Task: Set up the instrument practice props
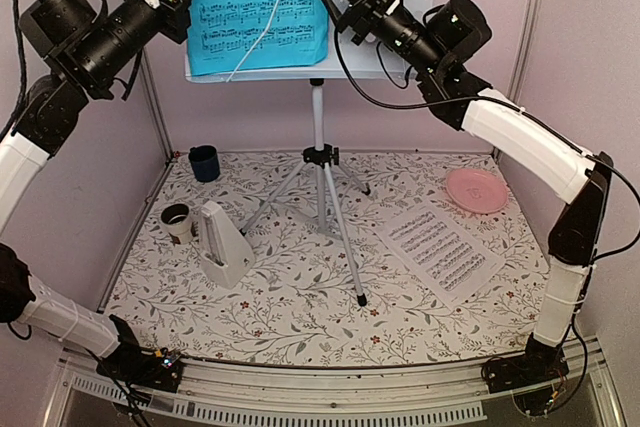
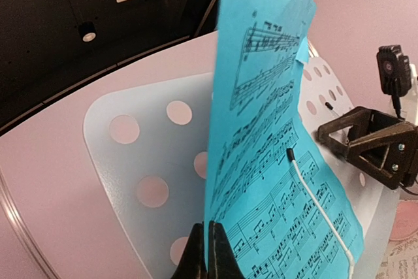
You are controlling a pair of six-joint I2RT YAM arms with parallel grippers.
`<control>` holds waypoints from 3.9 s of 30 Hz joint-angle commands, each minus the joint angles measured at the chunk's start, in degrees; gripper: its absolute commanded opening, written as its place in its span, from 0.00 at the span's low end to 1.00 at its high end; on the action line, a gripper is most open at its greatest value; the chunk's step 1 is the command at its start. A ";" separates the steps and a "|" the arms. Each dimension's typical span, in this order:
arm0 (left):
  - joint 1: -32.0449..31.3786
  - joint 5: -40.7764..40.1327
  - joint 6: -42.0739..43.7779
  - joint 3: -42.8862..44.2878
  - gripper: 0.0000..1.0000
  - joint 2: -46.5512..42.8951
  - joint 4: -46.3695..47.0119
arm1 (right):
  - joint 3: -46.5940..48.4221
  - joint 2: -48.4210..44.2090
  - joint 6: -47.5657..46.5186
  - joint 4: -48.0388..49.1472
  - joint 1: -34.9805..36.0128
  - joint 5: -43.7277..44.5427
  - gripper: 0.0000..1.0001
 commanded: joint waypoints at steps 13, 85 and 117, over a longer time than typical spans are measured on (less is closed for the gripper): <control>1.50 -2.05 -2.78 0.08 0.49 -1.22 -0.83 | -8.90 -8.49 0.04 -4.09 -0.16 -0.45 0.54; 17.99 28.97 -20.27 -34.43 0.39 21.14 -8.71 | -70.28 -12.65 21.83 -5.73 1.78 -1.57 0.67; 17.87 30.73 -12.31 -31.99 0.45 18.06 -13.02 | -67.74 -6.87 24.38 -2.10 3.14 0.41 0.55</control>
